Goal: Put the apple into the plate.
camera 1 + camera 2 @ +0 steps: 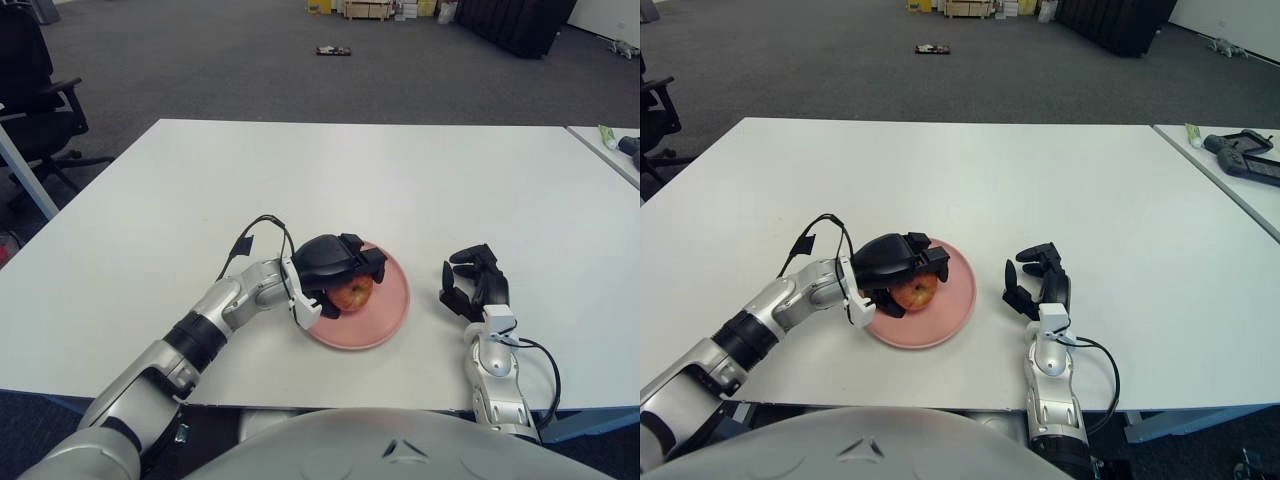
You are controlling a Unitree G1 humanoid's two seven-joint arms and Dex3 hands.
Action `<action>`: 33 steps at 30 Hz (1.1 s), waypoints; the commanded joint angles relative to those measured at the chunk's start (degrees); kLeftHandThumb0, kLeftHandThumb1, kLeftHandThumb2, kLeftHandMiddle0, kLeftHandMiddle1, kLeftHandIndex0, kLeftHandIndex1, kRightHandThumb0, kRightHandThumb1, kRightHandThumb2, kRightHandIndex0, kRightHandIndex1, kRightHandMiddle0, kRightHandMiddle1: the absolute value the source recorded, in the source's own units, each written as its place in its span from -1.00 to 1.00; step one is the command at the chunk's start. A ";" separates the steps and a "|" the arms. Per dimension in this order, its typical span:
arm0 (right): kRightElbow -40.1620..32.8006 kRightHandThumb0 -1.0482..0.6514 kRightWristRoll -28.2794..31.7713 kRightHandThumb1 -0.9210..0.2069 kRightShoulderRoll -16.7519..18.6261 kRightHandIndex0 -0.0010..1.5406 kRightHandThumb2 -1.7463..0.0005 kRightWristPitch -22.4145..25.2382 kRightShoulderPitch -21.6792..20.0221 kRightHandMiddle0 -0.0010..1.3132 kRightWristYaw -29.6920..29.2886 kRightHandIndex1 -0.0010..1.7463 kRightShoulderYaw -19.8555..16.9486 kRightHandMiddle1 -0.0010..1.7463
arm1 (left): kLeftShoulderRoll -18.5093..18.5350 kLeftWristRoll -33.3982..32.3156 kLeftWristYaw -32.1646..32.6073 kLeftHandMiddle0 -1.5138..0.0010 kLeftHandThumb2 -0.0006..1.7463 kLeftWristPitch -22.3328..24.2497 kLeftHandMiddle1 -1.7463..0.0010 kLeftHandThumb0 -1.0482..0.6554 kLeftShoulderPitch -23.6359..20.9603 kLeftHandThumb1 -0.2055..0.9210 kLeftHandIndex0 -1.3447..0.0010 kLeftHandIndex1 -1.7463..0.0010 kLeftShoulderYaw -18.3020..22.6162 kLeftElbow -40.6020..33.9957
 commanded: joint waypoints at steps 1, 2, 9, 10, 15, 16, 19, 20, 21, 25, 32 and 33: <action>-0.43 -0.24 0.38 -0.44 0.08 -0.09 -0.10 -0.30 -0.65 -0.40 -0.02 0.99 -0.20 1.00 | 0.13 1.74 0.20 -0.58 0.49 0.53 -1.00 -0.32 -1.37 -0.06 0.11 -1.00 -0.99 3.52; -0.49 -0.24 0.38 -0.44 0.13 -0.10 -0.10 -0.27 -0.63 -0.40 -0.08 0.99 -0.22 1.00 | 0.05 1.72 0.29 -0.58 0.49 0.56 -1.00 -0.32 -1.50 -0.06 0.11 -1.00 -1.07 4.06; -0.67 -0.24 0.42 -0.43 0.14 -0.12 -0.10 -0.26 -0.45 -0.40 -0.06 1.00 -0.35 1.00 | -0.40 2.24 3.57 -0.51 0.47 -0.05 -1.00 -0.31 -1.80 -0.03 0.13 -1.00 -1.67 7.42; -0.67 -0.24 0.38 -0.43 0.14 -0.12 -0.10 -0.24 -0.44 -0.40 -0.08 1.00 -0.36 1.00 | -0.45 2.28 4.15 -0.50 0.47 -0.22 -1.00 -0.31 -1.83 -0.03 0.13 -1.00 -1.74 7.72; -0.57 -0.24 0.07 -0.43 0.02 -0.12 -0.10 -0.39 -0.49 -0.40 -0.17 1.00 -0.32 1.00 | -0.54 1.26 4.74 -0.33 0.40 -0.71 -1.00 -0.29 -1.70 0.06 0.19 -1.00 -1.91 8.84; -0.54 -0.24 0.02 -0.43 0.00 -0.12 -0.10 -0.44 -0.50 -0.40 -0.19 1.00 -0.31 1.00 | -0.56 0.72 4.57 -0.22 0.36 -0.88 -1.00 -0.29 -1.59 0.11 0.22 -1.00 -1.83 9.04; -0.54 -0.24 -0.06 -0.43 0.03 -0.13 -0.10 -0.48 -0.51 -0.40 -0.30 1.00 -0.31 1.00 | -0.60 -1.70 3.93 0.07 0.27 -1.66 -1.00 -0.27 -1.04 0.21 0.29 -1.00 -1.21 9.30; -0.59 -0.24 -0.10 -0.43 0.07 -0.13 -0.10 -0.40 -0.50 -0.40 -0.35 1.00 -0.29 1.00 | -0.40 -2.28 3.91 0.19 0.23 -2.12 -1.00 -0.27 -1.07 0.25 0.31 -1.00 -1.01 9.22; -0.63 -0.24 -0.12 -0.43 0.09 -0.13 -0.10 -0.34 -0.49 -0.40 -0.38 1.00 -0.28 1.00 | -0.26 -2.60 3.92 0.31 0.18 -2.44 -0.99 -0.26 -1.14 0.31 0.35 -1.00 -0.91 9.17; -0.88 -0.24 0.04 -0.43 0.27 -0.13 -0.10 0.05 -0.48 -0.40 -0.33 1.00 -0.19 1.00 | 0.86 -3.29 3.86 0.75 0.00 -4.63 -0.62 -0.52 -2.49 0.49 0.80 -0.79 -0.65 8.97; -0.76 -0.24 -0.49 -0.43 0.07 -0.09 -0.11 0.46 -0.64 -0.39 -0.45 1.00 -0.08 1.00 | 1.04 -4.66 3.35 0.93 -0.17 -5.67 -0.05 -0.70 -2.21 0.91 0.99 -0.24 0.26 8.97; -0.73 -0.24 -0.50 -0.43 0.03 -0.09 -0.11 0.49 -0.65 -0.39 -0.42 1.00 -0.08 1.00 | 1.05 -4.76 3.22 0.94 -0.17 -5.68 -0.03 -0.71 -2.17 0.93 0.99 -0.20 0.36 8.93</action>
